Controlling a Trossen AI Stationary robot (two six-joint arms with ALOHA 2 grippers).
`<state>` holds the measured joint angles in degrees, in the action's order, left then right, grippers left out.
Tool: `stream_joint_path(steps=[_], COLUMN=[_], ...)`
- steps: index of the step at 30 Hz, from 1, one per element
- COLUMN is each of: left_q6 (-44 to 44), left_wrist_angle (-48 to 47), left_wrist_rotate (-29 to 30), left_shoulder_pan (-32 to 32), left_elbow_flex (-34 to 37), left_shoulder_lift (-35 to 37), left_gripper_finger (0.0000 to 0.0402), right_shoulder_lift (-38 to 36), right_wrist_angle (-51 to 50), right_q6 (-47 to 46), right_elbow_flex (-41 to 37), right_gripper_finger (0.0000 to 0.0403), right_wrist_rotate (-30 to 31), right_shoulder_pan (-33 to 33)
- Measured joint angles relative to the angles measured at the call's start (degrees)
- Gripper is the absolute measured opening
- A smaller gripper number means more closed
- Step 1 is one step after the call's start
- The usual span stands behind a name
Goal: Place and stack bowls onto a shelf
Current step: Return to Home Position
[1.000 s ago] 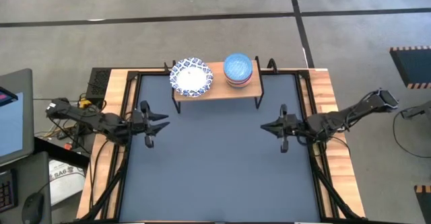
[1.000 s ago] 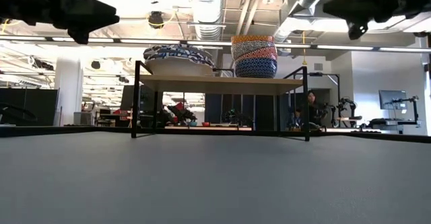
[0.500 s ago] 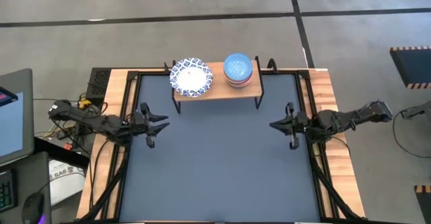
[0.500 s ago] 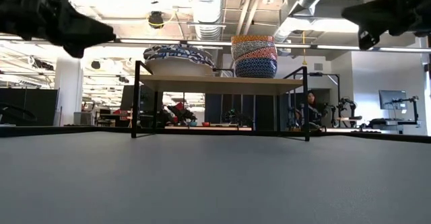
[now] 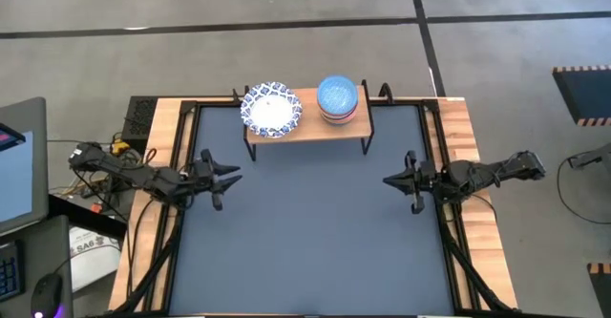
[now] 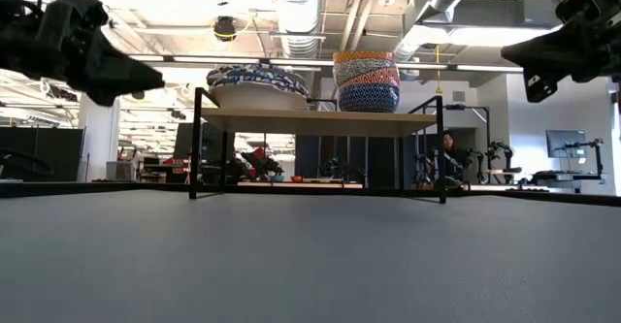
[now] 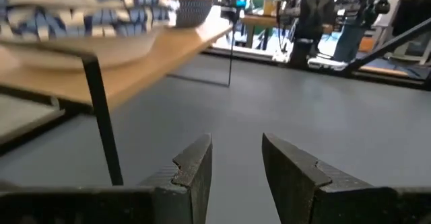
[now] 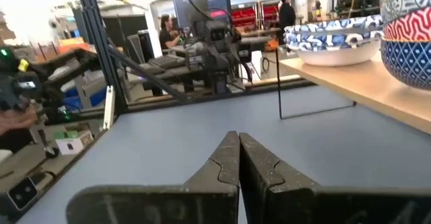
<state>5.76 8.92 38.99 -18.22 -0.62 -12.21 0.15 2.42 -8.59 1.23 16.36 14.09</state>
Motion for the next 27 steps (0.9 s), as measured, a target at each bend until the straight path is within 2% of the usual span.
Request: stream_joint_path(steps=[6,8,13,19,22,27], left_q6=[2.3,0.3,-5.2,-12.7,-12.7,-12.3], left_wrist_angle=[-3.9,-3.9,-2.0,-0.7,-3.8,-3.9], left_wrist_rotate=[-3.3,-3.0,2.0,1.9,-1.4,-5.6], left_shoulder_pan=[-0.2,-0.2,-0.1,-0.1,-0.1,-0.1], left_elbow_flex=[0.0,0.1,0.1,0.1,0.2,0.2], left_shoulder_lift=[-0.7,-1.1,0.1,7.0,11.9,11.5], left_gripper_finger=[0.0116,0.0116,0.0116,0.0116,0.0116,0.0116], right_shoulder_lift=[0.9,1.0,1.0,1.0,1.0,1.0], right_wrist_angle=[0.3,0.2,0.1,-0.1,-0.1,-0.1], right_q6=[0.8,1.9,1.4,-2.0,-2.0,-2.0], right_elbow_flex=[-0.3,-0.3,-0.3,-0.3,-0.3,-0.4], right_gripper_finger=[0.0023,0.0028,0.0047,0.005,0.0051,0.0051], right_wrist_rotate=[0.0,0.0,0.1,0.1,0.1,0.2], right_shoulder_pan=[-0.6,-0.9,-1.1,-1.1,-1.1,-1.1])
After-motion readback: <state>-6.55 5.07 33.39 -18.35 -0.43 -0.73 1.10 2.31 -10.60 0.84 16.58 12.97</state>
